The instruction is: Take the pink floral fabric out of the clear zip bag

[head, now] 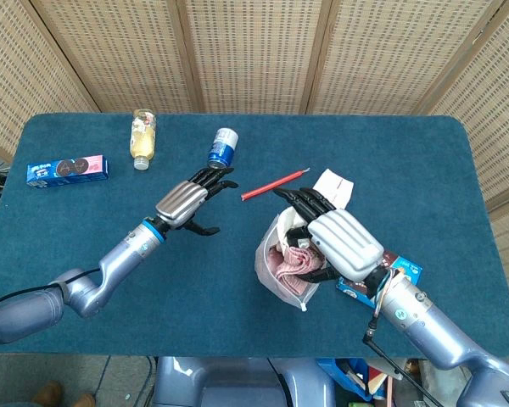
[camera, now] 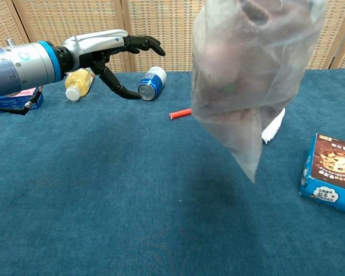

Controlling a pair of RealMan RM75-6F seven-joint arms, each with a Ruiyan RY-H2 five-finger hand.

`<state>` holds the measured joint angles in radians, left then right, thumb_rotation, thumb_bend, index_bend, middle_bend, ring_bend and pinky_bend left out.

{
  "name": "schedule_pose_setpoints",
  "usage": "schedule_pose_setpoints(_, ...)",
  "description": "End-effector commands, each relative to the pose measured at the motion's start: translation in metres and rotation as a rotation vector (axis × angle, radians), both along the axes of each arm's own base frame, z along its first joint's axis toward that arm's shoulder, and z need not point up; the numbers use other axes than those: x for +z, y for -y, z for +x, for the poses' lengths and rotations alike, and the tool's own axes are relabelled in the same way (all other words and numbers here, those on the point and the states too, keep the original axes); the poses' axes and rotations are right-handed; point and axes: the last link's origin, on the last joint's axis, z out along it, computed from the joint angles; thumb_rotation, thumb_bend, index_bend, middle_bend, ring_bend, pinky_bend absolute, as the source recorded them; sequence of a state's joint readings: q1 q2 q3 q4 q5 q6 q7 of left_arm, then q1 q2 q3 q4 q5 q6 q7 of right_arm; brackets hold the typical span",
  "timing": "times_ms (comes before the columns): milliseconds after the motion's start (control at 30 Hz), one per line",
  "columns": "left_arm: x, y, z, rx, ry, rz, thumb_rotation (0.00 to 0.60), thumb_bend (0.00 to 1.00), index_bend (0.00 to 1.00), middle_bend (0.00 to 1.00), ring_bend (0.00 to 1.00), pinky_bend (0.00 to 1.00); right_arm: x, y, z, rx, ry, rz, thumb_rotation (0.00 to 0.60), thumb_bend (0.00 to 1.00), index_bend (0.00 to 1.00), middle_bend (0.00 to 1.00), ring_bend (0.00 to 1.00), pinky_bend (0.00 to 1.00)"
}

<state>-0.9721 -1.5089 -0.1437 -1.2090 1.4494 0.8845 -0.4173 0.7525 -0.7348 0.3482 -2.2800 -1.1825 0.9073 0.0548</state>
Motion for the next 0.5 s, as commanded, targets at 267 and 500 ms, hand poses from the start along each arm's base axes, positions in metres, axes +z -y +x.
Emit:
schedule_pose_setpoints(267, -0.011, 0.015, -0.002, -0.022, -0.126, -0.122, 0.600, 0.23, 0.16, 0.00, 0.00, 0.00, 0.002, -0.004, 0.009, 0.014, -0.014, 0.021, 0.600, 0.66, 0.81, 0.00, 0.00, 0.00)
schedule_pose_setpoints(500, -0.014, 0.026, 0.005, -0.022, -0.119, -0.191, 0.600, 0.23, 0.16, 0.00, 0.00, 0.00, 0.002, -0.007, 0.017, 0.027, -0.029, 0.025, 0.600, 0.66, 0.81, 0.00, 0.00, 0.00)
